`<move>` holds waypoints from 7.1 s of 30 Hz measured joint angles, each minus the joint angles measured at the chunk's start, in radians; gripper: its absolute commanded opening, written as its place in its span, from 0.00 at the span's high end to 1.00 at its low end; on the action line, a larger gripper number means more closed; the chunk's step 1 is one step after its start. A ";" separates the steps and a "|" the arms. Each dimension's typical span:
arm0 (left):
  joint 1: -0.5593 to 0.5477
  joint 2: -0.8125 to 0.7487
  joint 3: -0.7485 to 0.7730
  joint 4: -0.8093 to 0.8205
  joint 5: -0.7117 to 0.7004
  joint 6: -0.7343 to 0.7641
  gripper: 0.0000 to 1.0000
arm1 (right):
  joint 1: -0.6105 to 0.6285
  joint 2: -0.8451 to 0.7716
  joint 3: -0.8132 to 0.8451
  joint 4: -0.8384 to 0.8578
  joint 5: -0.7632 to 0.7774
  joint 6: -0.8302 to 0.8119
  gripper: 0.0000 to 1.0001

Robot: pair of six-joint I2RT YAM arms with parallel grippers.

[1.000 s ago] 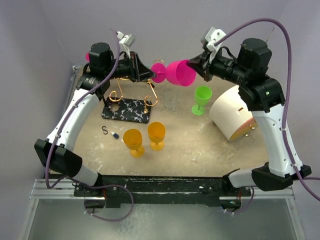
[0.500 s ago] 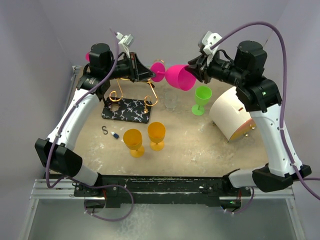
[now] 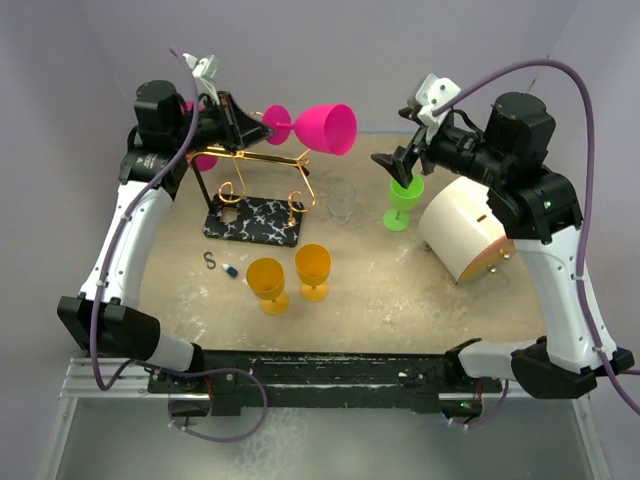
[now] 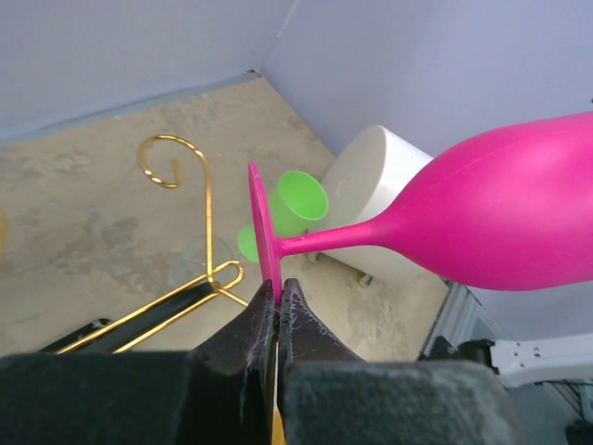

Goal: Place the wine glass upside down on the wine glass rack

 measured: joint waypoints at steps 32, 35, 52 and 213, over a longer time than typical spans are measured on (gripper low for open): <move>0.347 -0.275 0.093 -0.206 -1.209 1.116 1.00 | -0.084 -0.101 -0.139 -0.009 0.034 -0.045 0.05; 0.355 -0.269 0.022 -0.160 -1.291 1.210 1.00 | -0.091 -0.107 -0.139 -0.010 0.017 -0.045 0.05; 0.354 -0.251 -0.287 -0.051 -1.282 1.530 1.00 | -0.137 -0.125 -0.151 -0.010 -0.018 -0.045 0.04; 0.098 -0.253 -0.217 -0.573 -1.129 1.638 0.62 | -0.224 -0.125 -0.224 0.014 -0.141 -0.026 0.00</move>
